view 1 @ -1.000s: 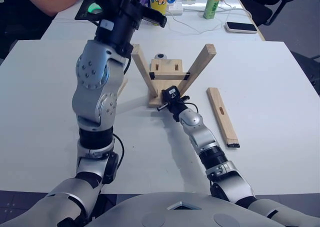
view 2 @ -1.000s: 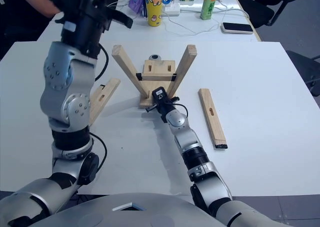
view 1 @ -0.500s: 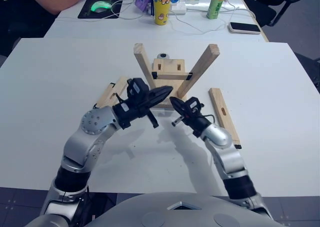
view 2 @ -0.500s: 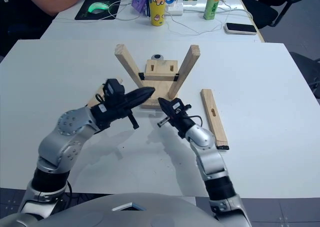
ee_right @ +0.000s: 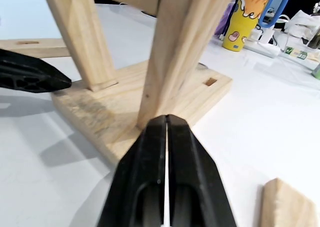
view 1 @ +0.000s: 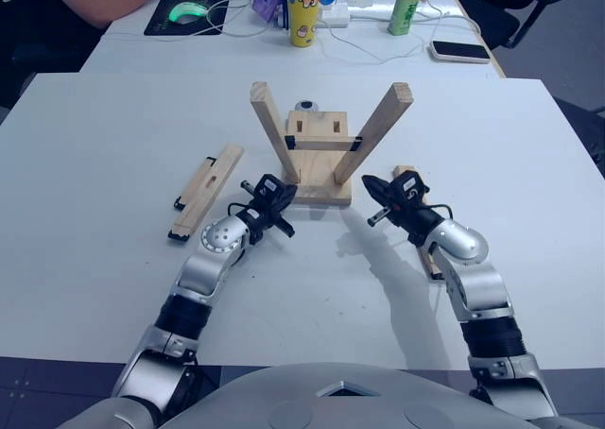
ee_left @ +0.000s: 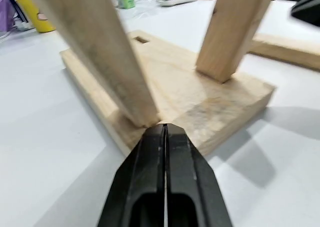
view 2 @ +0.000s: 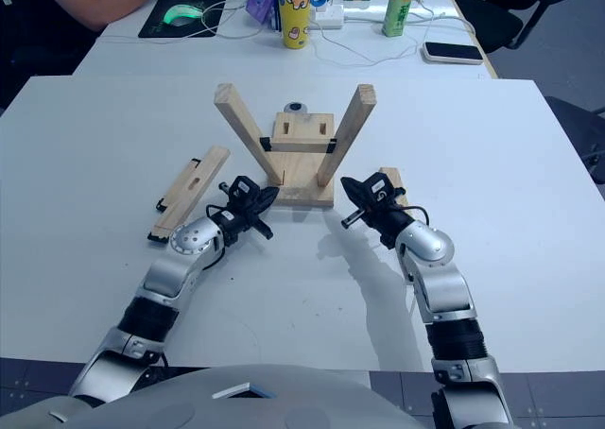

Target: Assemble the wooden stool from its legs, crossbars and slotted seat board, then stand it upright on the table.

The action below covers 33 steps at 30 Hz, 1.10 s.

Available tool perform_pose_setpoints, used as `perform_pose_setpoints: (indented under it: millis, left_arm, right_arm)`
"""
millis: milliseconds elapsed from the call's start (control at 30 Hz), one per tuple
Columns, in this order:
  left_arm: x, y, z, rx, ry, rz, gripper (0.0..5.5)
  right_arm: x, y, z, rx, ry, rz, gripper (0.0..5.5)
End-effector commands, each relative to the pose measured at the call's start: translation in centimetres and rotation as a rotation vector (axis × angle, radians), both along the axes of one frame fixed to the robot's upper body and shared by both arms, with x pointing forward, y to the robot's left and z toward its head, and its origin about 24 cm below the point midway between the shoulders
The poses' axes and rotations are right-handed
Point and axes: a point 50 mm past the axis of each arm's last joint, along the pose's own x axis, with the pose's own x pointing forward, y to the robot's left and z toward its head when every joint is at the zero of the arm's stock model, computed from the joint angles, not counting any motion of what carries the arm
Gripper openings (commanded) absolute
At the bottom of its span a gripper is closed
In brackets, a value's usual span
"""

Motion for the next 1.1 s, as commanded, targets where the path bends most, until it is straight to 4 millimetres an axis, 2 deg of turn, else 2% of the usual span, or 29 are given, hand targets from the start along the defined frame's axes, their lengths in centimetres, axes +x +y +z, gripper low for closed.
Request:
perform_pose_setpoints:
  millis: [33, 100, 167, 233, 300, 400, 467, 500, 533, 567, 600, 633, 667, 700, 733, 767, 867, 967, 1033, 1100]
  left_arm:
    - [0.4, 0.0, -1.4, 0.056, 0.079, 0.005, 0.01]
    - [0.1, -0.2, -2.1, 0.066, 0.124, -0.006, 0.01]
    - [-0.1, -0.1, -2.3, 0.079, 0.149, -0.016, 0.01]
    - [-0.2, 0.1, -2.4, 0.075, 0.173, -0.023, 0.01]
    - [-0.3, 0.3, -2.5, 0.076, 0.183, -0.025, 0.01]
    - [-0.3, 0.7, -2.7, 0.075, 0.188, -0.011, 0.01]
    - [-0.3, 0.9, -2.8, 0.074, 0.192, -0.005, 0.01]
    - [-0.3, 0.9, -2.8, 0.072, 0.195, -0.004, 0.01]
    - [-0.2, 0.9, -2.8, 0.072, 0.197, -0.004, 0.01]
    - [-0.2, 1.0, -2.8, 0.073, 0.198, -0.003, 0.01]
    - [-0.2, 1.0, -2.7, 0.073, 0.197, -0.002, 0.01]
    - [-0.1, 0.9, -2.6, 0.073, 0.194, -0.008, 0.01]
    - [0.1, 0.7, -2.5, 0.071, 0.19, -0.016, 0.01]
    - [0.4, 0.6, -2.4, 0.071, 0.187, -0.025, 0.01]
    - [0.5, 0.6, -2.3, 0.071, 0.186, -0.029, 0.01]
    - [0.5, 0.8, -2.2, 0.069, 0.187, -0.025, 0.01]
    - [0.2, 1.2, -2.6, 0.061, 0.199, -0.001, 0.01]
    - [0.4, 1.2, -2.9, 0.067, 0.206, -0.006, 0.01]
    - [0.5, 1.4, -2.9, 0.07, 0.206, -0.004, 0.01]
    - [0.6, 1.6, -2.9, 0.066, 0.2, 0.003, 0.01]
  right_arm:
    - [1.5, -0.7, 1.6, 0.019, -0.057, -0.026, 0.0]
    - [2.6, -1.4, 3.1, 0.046, -0.1, -0.066, 0.0]
    - [4.1, -2.5, 6.2, 0.095, -0.187, -0.122, 0.0]
    - [5.2, -3.0, 10.0, 0.144, -0.29, -0.145, 0.0]
    - [5.9, -3.1, 15.4, 0.255, -0.426, -0.149, 0.0]
    - [5.3, -2.0, 23.1, 0.459, -0.604, -0.083, 0.0]
    - [4.5, -0.9, 25.7, 0.552, -0.64, -0.009, 0.0]
    - [4.3, -0.1, 25.9, 0.572, -0.624, 0.022, 0.0]
    - [4.7, 0.9, 24.7, 0.548, -0.548, 0.034, 0.0]
    - [5.4, 1.9, 22.3, 0.479, -0.425, 0.026, 0.0]
    - [6.5, 3.0, 16.2, 0.301, -0.131, -0.02, 0.0]
    - [5.7, 2.4, 7.6, 0.17, 0.228, -0.116, 0.0]
    - [3.1, 1.2, 1.3, 0.065, 0.463, -0.194, 0.0]
    - [0.2, 0.3, -2.9, 0.017, 0.618, -0.237, 0.0]
    - [-0.7, 0.2, -3.4, 0.033, 0.62, -0.242, 0.0]
    - [-0.4, 0.7, -2.6, 0.062, 0.57, -0.221, 0.0]
    - [4.0, 3.1, 6.9, 0.345, 0.16, -0.051, 0.0]
    - [5.0, 2.5, 13.6, 0.577, -0.097, 0.007, 0.0]
    - [5.2, 1.1, 16.2, 0.753, -0.166, -0.004, 0.0]
    - [5.7, -0.8, 17.3, 0.891, -0.186, -0.045, 0.0]
